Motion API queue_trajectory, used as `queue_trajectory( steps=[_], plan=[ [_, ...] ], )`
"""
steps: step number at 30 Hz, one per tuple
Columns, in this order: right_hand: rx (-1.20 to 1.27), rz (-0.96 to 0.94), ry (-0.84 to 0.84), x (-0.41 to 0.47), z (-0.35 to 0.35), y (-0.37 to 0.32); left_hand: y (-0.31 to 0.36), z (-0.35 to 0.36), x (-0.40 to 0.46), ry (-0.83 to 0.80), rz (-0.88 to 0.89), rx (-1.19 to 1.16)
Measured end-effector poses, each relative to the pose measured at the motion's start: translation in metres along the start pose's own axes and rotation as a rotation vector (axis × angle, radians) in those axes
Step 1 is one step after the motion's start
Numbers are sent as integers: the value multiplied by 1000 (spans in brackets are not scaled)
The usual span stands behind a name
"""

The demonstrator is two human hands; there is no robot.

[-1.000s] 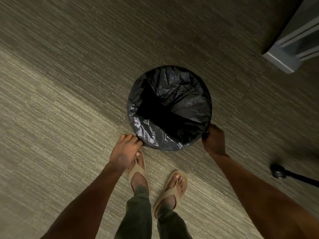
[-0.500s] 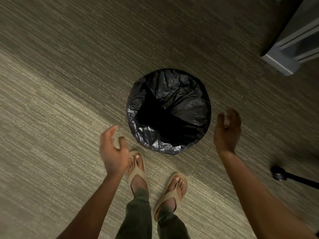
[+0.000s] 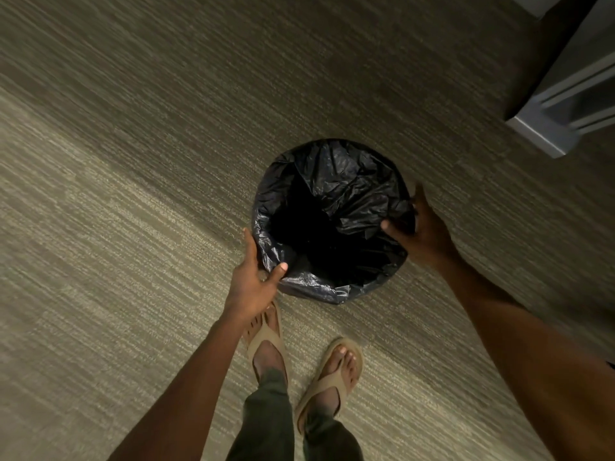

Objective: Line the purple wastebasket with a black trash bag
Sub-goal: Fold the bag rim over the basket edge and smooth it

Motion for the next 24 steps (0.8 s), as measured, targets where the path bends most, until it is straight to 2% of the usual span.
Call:
queue_trajectory(
  steps=[2, 4, 5, 7, 8, 10, 12, 14, 16, 21, 24],
  plan=[
    [-152, -118, 120, -4, -11, -16, -3, -2, 0, 4, 5, -81],
    [-451, -425, 357, -18, -13, -59, 11, -8, -3, 103, 98, 12],
    [-607, -589, 416, -26, -1, -81, 24, -9, -5, 156, 175, 104],
    [-874, -841, 360, -34, 42, -114, 49, -4, -11, 217, 335, 332],
    [-975, -896, 313, -32, 61, -121, 57, 2, -13, 211, 378, 444],
    [-1094, -841, 312, -16, 69, -128, 59, 15, -12, 148, 364, 619],
    [-1106, -685, 410, 8, 48, -129, 51, 22, -9, 95, 300, 720],
    [-1114, -563, 479, 31, 21, -125, 45, 23, -8, 87, 287, 745],
    [-1140, -495, 461, 46, 4, -120, 44, 22, -7, 90, 310, 730],
    [-1060, -465, 338, 57, -7, -103, 40, 18, -4, 67, 325, 695],
    [-950, -525, 329, 49, -8, -105, 41, 17, -2, 57, 353, 646]
  ],
)
Point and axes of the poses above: each hand's wrist, its own x-axis towards the middle knuckle, its own z-axis out of the palm, y = z × x, the point moved 8 cm from there along x, towards the middle knuckle, and after that the axes turned 6 degrees about z, right-handed, at the moved point
